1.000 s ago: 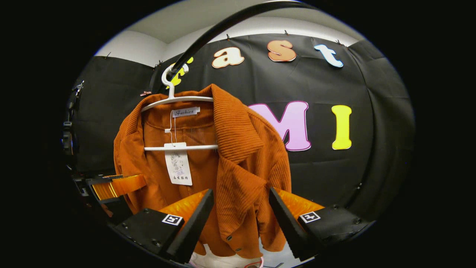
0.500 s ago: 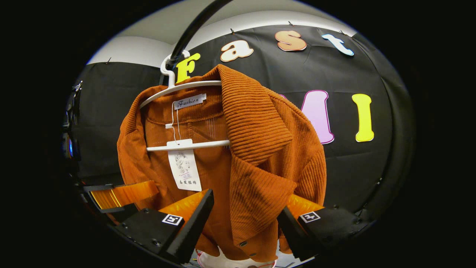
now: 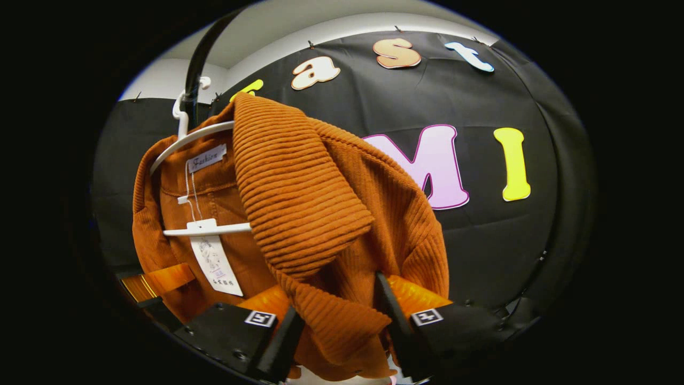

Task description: Grasp the clothes on the hanger with both hands and then place them into the laundry hamper below.

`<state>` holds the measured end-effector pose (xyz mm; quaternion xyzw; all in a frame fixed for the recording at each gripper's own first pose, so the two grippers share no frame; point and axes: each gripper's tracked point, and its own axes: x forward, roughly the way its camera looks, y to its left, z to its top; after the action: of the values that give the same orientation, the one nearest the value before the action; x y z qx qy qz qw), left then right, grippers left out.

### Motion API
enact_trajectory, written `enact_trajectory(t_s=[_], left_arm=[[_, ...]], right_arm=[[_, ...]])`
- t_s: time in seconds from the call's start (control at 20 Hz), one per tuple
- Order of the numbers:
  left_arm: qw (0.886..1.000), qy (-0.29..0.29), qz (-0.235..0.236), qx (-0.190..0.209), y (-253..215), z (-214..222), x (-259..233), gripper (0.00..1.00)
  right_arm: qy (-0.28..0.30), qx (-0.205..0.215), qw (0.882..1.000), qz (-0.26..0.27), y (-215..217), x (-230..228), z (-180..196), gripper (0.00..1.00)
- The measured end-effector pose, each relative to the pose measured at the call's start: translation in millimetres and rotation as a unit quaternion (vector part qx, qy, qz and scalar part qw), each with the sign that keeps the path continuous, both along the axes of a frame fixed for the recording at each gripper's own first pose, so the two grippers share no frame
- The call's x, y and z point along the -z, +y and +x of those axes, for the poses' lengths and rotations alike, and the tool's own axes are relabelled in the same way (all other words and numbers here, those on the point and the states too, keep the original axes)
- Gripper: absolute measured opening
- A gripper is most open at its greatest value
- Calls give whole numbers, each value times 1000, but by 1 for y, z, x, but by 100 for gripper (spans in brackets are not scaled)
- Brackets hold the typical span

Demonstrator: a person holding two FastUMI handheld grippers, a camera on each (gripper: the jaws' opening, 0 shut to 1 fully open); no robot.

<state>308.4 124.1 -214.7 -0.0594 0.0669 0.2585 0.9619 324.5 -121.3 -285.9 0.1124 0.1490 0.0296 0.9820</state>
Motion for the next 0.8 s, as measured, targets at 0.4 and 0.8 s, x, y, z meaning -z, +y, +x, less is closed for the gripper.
enact_trajectory(t_s=[0.4, 0.8], left_arm=[[1000, 5, -13, -18, 21, -23, -21, 8], [996, -31, 70, -34, 42, -62, -100, 8]], right_arm=[[-22, -2, 1000, 1, -40, -16, 5, 33], [-77, 52, 995, 22, -99, -76, 10, 22]])
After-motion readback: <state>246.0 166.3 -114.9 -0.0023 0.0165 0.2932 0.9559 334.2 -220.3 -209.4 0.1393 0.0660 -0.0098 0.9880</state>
